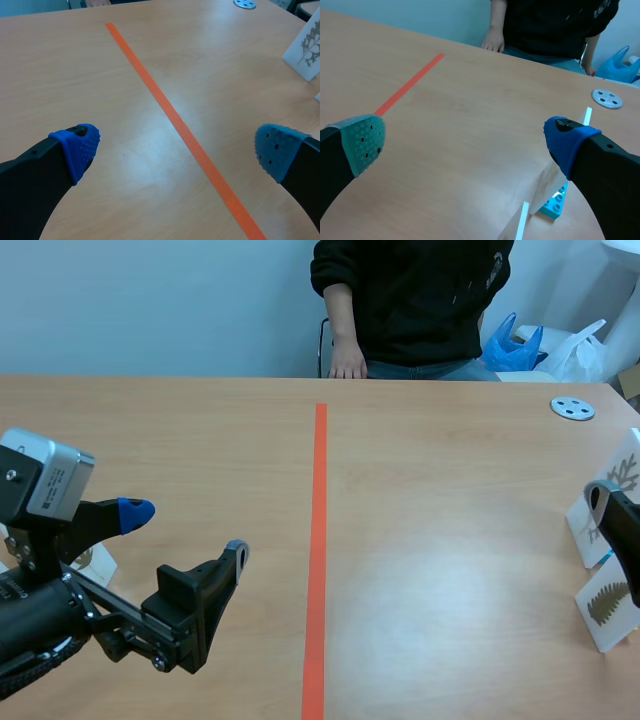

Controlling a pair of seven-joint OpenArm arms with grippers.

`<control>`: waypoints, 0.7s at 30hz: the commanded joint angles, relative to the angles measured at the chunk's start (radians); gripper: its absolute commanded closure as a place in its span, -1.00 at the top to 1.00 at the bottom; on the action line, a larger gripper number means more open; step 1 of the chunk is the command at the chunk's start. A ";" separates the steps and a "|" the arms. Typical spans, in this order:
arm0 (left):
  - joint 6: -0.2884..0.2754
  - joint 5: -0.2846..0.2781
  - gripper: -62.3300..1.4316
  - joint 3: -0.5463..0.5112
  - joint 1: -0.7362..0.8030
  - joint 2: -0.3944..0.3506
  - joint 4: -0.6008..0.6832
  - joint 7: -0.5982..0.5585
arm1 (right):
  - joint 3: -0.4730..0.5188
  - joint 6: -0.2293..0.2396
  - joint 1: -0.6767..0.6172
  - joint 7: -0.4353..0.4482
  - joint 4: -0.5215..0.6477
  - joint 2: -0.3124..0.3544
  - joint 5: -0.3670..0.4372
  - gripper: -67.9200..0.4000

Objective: Sort the leaf by its shape. The table is split by an orange tape line. A compound leaf with several leaflets goes to the left side, a simple leaf with one blade goes to the right side. Return to the home posture when a red brick is placed on the table.

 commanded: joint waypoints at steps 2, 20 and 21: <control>0.001 -0.006 1.00 -0.008 0.003 0.000 0.024 -0.013 | 0.008 -0.002 0.019 0.007 0.003 0.014 0.011 1.00; -0.003 -0.006 1.00 -0.008 0.003 0.000 0.024 -0.013 | -0.086 -0.008 0.025 -0.050 0.019 0.027 0.011 1.00; -0.003 -0.006 1.00 -0.008 0.003 -0.001 0.024 -0.013 | -0.098 -0.015 0.025 -0.065 0.032 0.027 0.011 1.00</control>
